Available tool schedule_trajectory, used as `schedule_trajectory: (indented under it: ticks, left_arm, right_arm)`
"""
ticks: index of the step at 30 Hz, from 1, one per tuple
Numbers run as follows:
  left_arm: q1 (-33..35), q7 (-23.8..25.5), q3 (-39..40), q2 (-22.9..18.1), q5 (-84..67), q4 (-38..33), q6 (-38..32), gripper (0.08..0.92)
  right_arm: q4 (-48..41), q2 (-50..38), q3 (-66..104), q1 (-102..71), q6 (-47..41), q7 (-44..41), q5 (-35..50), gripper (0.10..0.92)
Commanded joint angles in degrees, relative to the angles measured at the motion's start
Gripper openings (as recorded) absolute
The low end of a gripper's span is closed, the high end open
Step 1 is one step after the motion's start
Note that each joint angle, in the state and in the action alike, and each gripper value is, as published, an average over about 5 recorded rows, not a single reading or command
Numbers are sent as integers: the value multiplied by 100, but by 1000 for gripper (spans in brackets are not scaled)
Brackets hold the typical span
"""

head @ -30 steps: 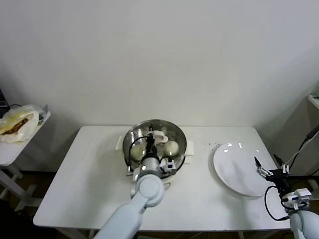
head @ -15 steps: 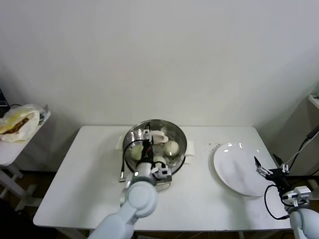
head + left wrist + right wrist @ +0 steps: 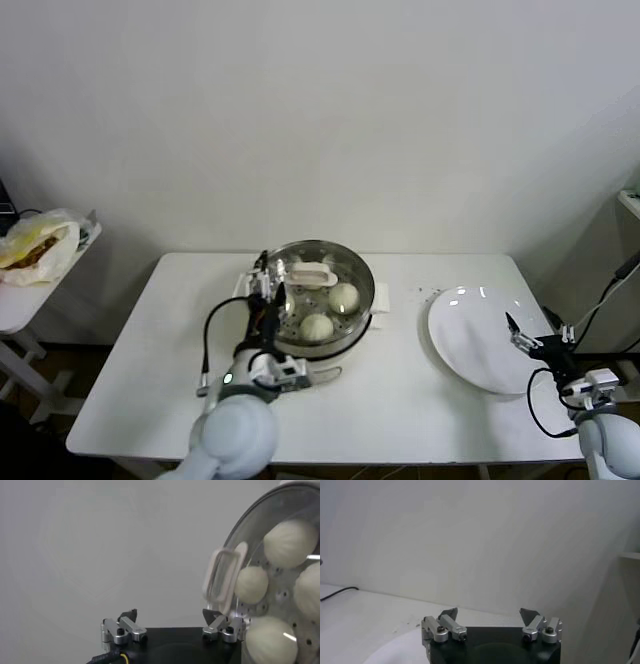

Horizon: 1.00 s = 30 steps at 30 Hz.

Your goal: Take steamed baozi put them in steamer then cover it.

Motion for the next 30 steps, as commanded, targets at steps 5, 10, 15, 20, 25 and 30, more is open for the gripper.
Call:
schedule_trajectory:
  ticks: [5, 10, 15, 20, 25, 30]
  left_arm:
    - [1984, -2151, -3316, -49, -5448, -142, -3274, 823]
    - [2117, -1996, -3894, -361, -7016, 426, -4226, 823]
    - [2179, -1774, -4069, -752, -7360, 1117, -4857, 823]
    - [2218, -1625, -4109, -824, -7458, 1550, -5134, 823]
    - [2233, -1562, -4073, -791, -7375, 1802, -5165, 823]
    - [2261, -1500, -4072, -856, -7378, 1785, -5163, 823]
  right_arm:
    - [105, 86, -119, -74, 112, -48, -76, 823]
    - [313, 207, -222, -196, 143, -82, -69, 823]
    - [493, 289, -307, -309, 238, -81, -47, 823]
    - [582, 311, -378, -367, 273, -56, -30, 823]
    - [675, 321, -453, -418, 272, -45, 16, 823]
    - [682, 317, -473, -407, 289, -45, 30, 823]
